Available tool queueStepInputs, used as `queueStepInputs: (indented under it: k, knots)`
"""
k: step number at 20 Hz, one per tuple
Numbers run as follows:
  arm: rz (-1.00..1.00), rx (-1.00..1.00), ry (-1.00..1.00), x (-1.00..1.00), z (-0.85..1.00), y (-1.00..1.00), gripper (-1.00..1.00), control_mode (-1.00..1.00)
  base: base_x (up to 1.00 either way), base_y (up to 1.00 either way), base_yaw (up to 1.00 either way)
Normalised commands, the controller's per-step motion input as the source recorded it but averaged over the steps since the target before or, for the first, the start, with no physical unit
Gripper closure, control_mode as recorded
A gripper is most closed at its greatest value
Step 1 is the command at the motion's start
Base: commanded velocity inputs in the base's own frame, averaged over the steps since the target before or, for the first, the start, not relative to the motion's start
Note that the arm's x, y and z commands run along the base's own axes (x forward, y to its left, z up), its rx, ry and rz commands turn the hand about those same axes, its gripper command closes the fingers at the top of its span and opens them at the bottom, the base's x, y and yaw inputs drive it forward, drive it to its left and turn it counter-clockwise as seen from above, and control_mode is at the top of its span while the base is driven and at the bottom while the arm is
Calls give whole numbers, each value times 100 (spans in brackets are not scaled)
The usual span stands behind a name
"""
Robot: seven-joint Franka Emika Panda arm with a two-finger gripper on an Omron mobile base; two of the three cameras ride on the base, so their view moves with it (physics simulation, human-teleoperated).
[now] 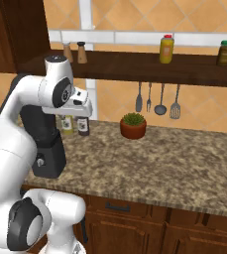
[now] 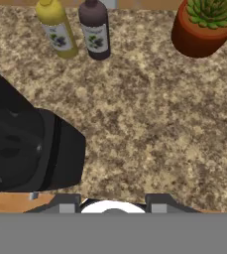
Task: Close the lid blender by securely placing the lid on top.
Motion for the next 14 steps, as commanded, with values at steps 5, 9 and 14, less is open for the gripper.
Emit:
queueStepInputs:
  k: [5, 9, 14]
  knots:
    - [-4, 0, -20, -66, 0, 0, -100, -100, 0, 0, 0]
    - [-15, 0, -40, -100, 0, 0, -100, -100, 0, 0, 0]
    - [-1, -7, -23, -100, 0, 55, -100, -100, 0, 0, 0]
